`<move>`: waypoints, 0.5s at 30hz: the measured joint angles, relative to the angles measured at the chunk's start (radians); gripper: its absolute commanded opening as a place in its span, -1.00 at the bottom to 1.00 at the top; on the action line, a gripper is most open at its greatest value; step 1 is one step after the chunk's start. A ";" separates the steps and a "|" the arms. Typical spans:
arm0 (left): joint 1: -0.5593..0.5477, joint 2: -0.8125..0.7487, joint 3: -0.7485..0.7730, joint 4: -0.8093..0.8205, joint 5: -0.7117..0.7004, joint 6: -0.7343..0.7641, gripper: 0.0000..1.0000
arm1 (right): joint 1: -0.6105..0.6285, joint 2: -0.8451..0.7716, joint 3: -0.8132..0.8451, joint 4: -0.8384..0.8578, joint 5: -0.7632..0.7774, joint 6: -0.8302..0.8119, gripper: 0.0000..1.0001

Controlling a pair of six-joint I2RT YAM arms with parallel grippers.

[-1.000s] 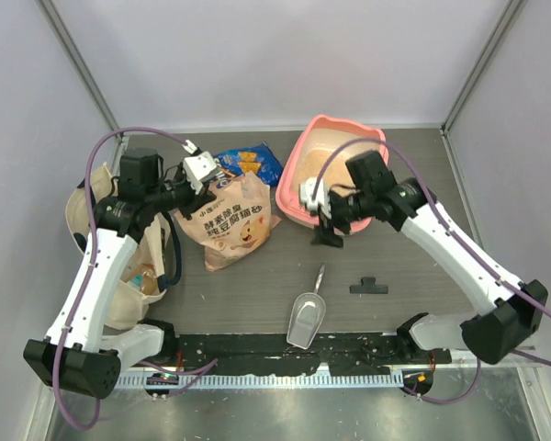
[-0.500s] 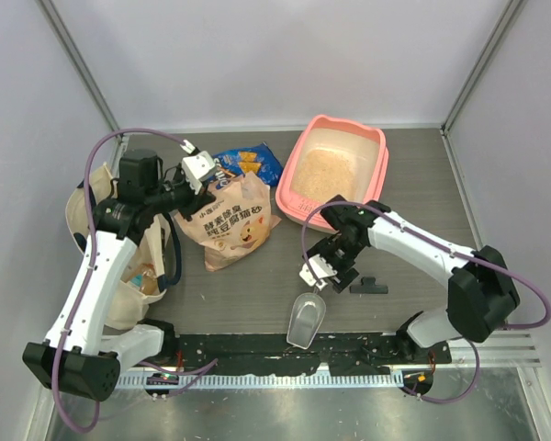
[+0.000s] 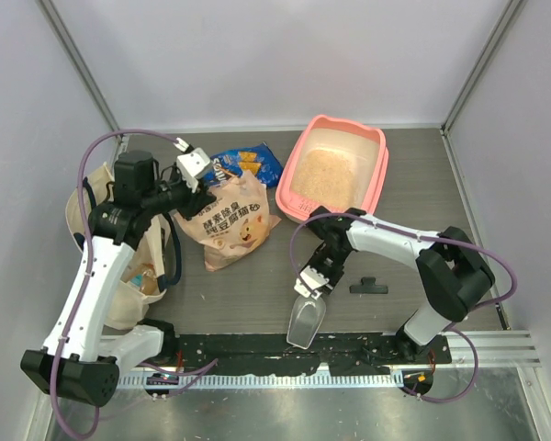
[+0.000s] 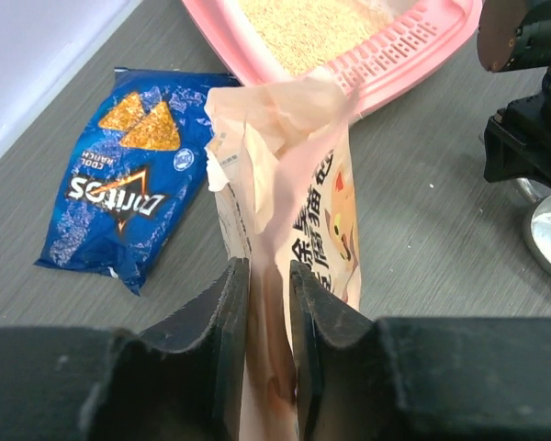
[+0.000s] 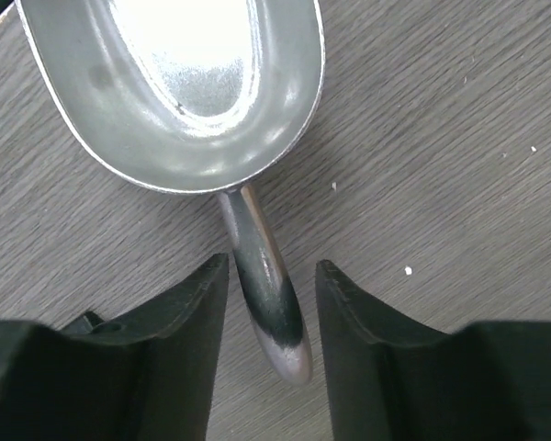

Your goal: Fill the litter box with clean litter

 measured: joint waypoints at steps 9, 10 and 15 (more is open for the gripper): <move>0.000 -0.019 0.000 0.024 0.006 -0.022 -0.02 | -0.003 -0.005 0.018 -0.043 0.052 -0.019 -0.96; 0.000 -0.019 0.001 0.024 0.010 -0.030 0.07 | -0.004 -0.012 0.020 -0.052 0.056 -0.019 -0.96; 0.000 -0.016 0.072 0.025 0.041 -0.116 0.26 | -0.014 -0.076 0.070 -0.145 0.073 -0.016 -0.96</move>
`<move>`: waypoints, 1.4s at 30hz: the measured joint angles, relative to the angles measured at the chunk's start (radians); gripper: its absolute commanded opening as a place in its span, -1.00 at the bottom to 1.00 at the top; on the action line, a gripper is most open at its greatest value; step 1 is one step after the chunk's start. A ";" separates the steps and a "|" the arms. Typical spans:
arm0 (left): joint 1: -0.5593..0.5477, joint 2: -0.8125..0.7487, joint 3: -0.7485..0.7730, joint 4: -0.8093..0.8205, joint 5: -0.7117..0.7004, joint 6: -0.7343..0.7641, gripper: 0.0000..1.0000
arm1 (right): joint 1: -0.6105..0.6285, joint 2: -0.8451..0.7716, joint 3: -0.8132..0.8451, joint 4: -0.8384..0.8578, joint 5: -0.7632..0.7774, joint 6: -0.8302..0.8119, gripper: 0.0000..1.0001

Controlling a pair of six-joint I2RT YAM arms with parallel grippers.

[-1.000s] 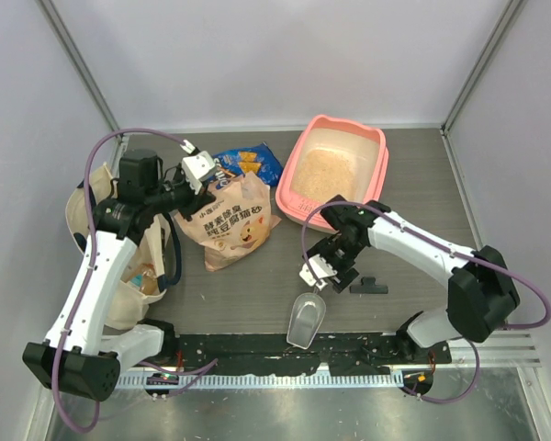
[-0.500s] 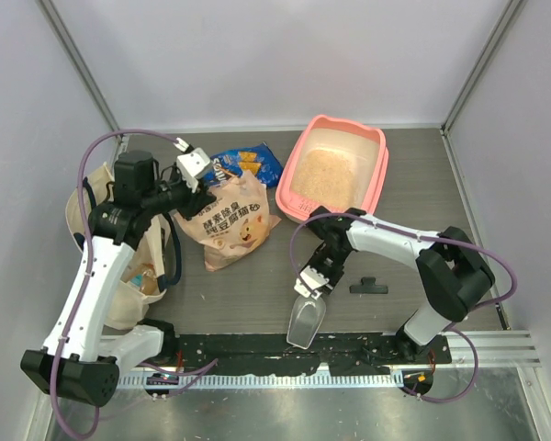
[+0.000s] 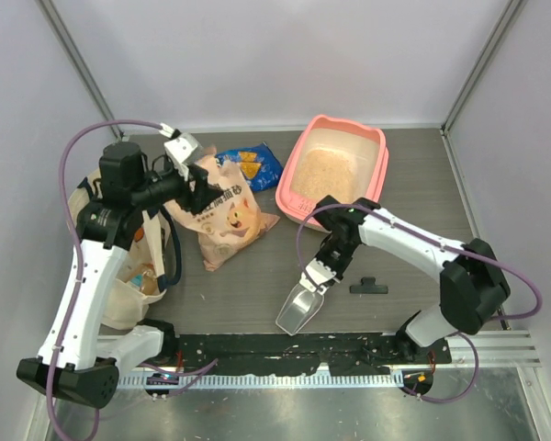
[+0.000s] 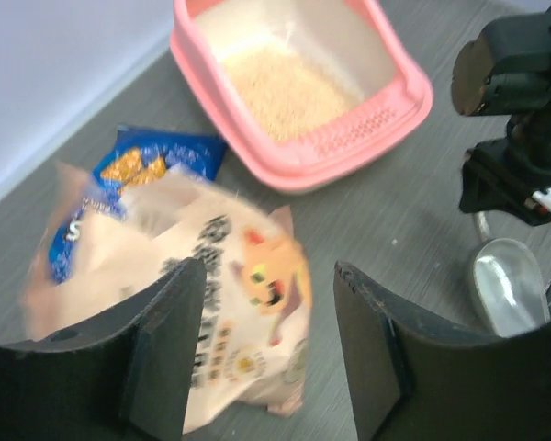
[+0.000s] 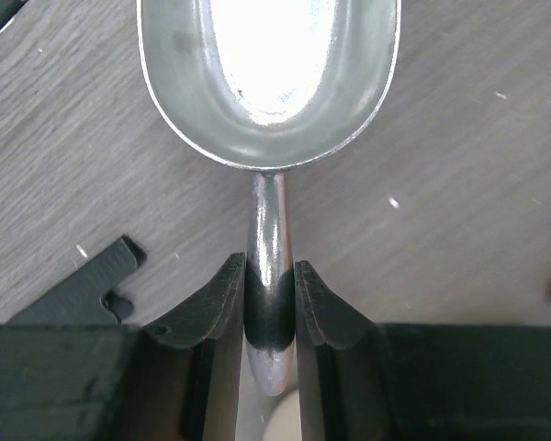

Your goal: Fill the litter box with clean litter

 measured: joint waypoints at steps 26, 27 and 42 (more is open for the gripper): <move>-0.025 0.002 -0.036 0.158 0.092 -0.357 0.40 | -0.002 -0.192 0.246 0.270 0.170 0.603 -0.96; -0.028 0.011 -0.035 0.161 0.093 -0.358 0.39 | -0.002 -0.188 0.264 0.292 0.177 0.616 -0.96; -0.146 0.175 0.040 0.163 0.067 -0.173 0.01 | 0.000 -0.126 0.457 0.311 0.155 0.746 -0.96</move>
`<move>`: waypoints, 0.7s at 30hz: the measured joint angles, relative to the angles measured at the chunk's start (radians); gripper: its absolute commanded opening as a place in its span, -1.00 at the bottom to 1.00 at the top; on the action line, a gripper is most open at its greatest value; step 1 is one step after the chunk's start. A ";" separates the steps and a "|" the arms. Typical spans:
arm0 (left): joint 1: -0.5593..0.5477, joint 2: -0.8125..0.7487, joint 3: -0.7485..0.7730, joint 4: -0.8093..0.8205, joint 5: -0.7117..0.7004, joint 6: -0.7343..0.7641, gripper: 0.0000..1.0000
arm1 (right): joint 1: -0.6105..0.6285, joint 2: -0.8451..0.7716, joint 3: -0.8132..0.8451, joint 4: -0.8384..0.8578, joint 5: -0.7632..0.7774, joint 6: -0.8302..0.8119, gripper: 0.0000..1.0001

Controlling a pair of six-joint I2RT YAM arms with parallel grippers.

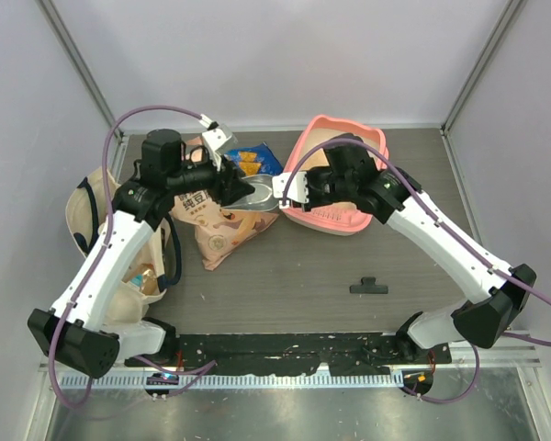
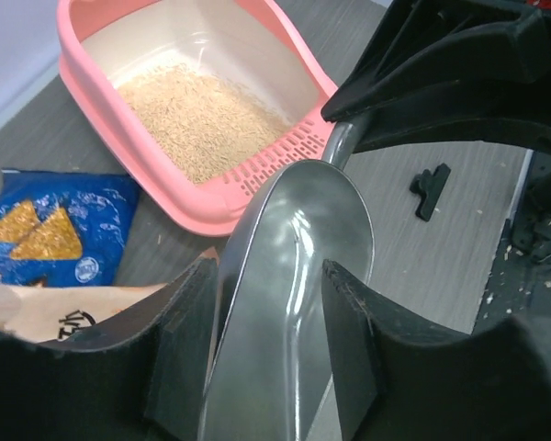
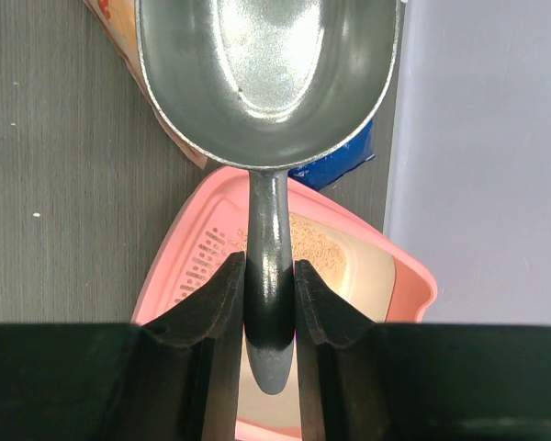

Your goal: Fill the litter box with clean litter

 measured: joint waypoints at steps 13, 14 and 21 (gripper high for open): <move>-0.061 0.058 0.026 -0.037 -0.043 0.196 -1.00 | -0.002 0.002 0.028 -0.047 -0.061 0.016 -0.96; -0.066 0.059 0.026 -0.043 -0.041 0.214 -1.00 | -0.005 0.002 0.028 -0.055 -0.061 0.019 -0.77; -0.072 0.019 -0.080 0.072 -0.112 0.094 -1.00 | -0.101 0.002 0.032 0.107 -0.044 0.405 0.86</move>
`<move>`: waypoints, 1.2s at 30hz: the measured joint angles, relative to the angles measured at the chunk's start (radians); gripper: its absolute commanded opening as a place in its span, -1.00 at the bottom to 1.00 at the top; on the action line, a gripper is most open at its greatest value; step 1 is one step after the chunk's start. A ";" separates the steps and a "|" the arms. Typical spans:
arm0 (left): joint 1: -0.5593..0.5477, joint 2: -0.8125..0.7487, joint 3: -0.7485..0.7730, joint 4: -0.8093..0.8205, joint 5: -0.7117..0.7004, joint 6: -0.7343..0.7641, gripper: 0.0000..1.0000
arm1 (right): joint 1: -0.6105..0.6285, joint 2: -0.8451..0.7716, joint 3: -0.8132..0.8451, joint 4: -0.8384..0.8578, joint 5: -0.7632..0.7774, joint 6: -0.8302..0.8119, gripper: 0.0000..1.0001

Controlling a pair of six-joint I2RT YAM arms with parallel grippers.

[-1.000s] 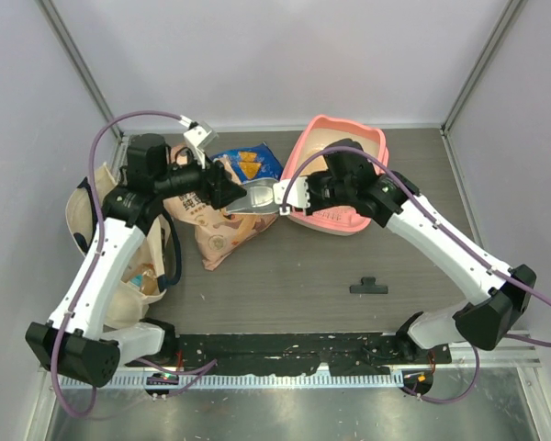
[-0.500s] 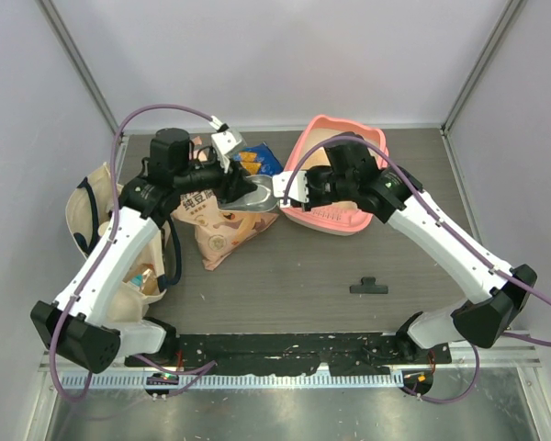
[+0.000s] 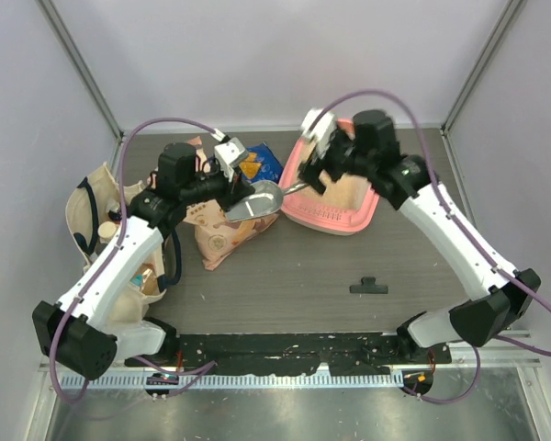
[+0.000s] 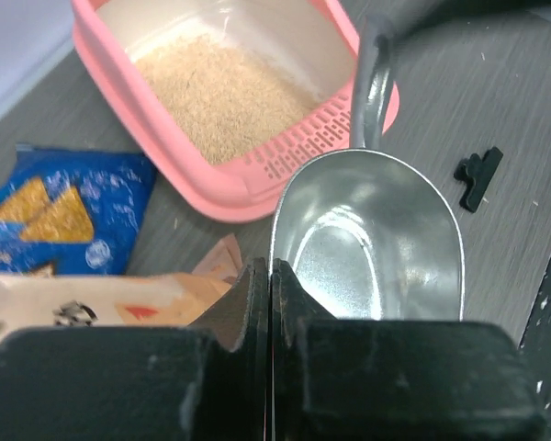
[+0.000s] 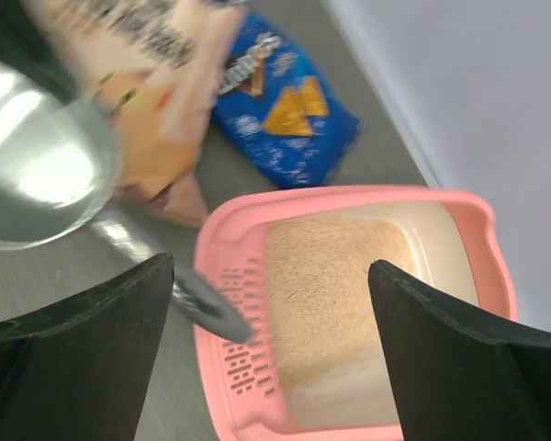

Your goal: Fill the litter box with clean litter

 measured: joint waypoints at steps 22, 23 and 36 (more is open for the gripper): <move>-0.019 -0.020 -0.134 0.420 -0.189 -0.418 -1.00 | -0.312 0.111 -0.002 0.316 -0.364 1.224 0.72; -0.023 -0.014 -0.128 0.423 -0.192 -0.418 -1.00 | -0.315 0.126 0.002 0.332 -0.372 1.243 0.70; -0.066 0.086 -0.048 0.431 -0.200 -0.409 -1.00 | -0.319 0.211 0.010 0.523 -0.475 1.386 0.20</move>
